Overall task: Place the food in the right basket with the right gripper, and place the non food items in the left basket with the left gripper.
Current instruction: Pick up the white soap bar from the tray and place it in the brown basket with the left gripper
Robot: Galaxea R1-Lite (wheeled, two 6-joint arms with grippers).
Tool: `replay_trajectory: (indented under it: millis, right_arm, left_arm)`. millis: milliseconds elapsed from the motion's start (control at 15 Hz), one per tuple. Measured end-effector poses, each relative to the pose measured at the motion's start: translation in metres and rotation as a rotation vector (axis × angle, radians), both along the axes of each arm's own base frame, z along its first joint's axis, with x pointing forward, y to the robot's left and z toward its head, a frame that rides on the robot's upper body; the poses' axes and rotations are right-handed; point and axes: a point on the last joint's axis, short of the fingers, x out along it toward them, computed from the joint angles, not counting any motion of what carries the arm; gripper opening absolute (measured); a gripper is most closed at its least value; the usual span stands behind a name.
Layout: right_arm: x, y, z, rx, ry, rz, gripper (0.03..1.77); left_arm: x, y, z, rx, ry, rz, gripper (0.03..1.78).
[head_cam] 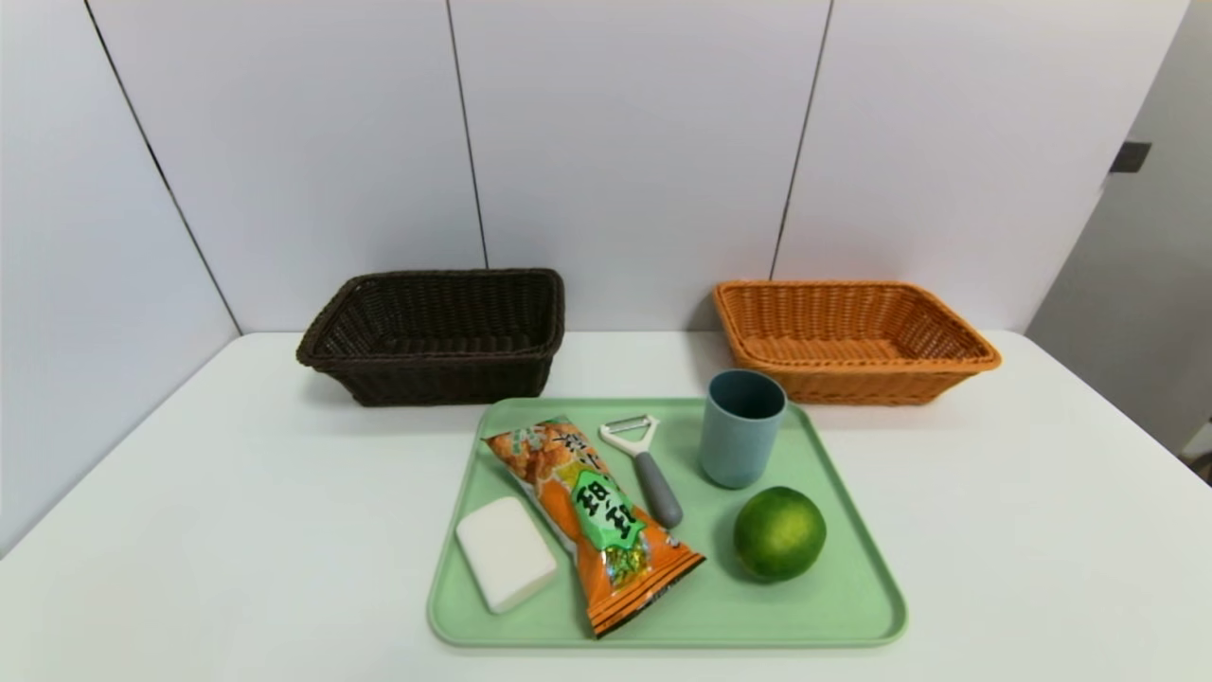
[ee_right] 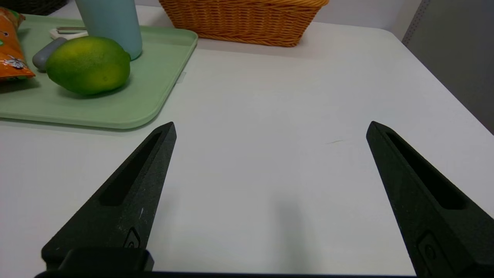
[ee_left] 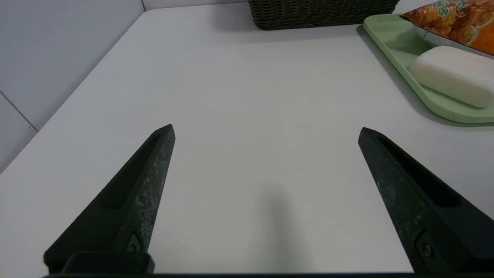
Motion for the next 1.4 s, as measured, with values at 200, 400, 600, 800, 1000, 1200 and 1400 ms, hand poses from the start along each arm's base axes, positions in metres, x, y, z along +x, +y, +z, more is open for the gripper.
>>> replay_trajectory:
  millis: [200, 400, 600, 800, 1000, 1200, 1400]
  right_arm:
    - [0.000, 0.000, 0.000, 0.004, 0.000, 0.001, 1.70]
    - [0.000, 0.000, 0.000, 0.005, 0.000, 0.000, 1.70]
    - [0.000, 0.000, 0.000, 0.001, -0.001, 0.000, 1.70]
    - [-0.001, 0.000, 0.003, 0.005, -0.013, 0.003, 1.70]
    - [-0.009, 0.000, 0.028, 0.018, -0.057, 0.015, 1.70]
    - [-0.013, 0.000, 0.067, 0.029, -0.049, 0.019, 1.70]
    - [-0.001, 0.000, 0.112, 0.038, -0.021, 0.027, 1.70]
  left_arm:
    - [0.000, 0.000, 0.000, 0.010, 0.000, -0.007, 1.69]
    - [0.000, 0.000, 0.000, 0.008, 0.000, -0.007, 1.69]
    - [0.000, 0.000, 0.000, 0.003, 0.000, -0.002, 1.69]
    - [0.000, 0.000, 0.000, 0.010, 0.000, -0.007, 1.69]
    - [-0.006, 0.000, 0.016, 0.009, -0.022, -0.015, 1.69]
    - [-0.022, -0.001, 0.046, 0.005, -0.003, -0.017, 1.69]
    - [-0.024, -0.001, 0.082, -0.022, 0.083, -0.013, 1.69]
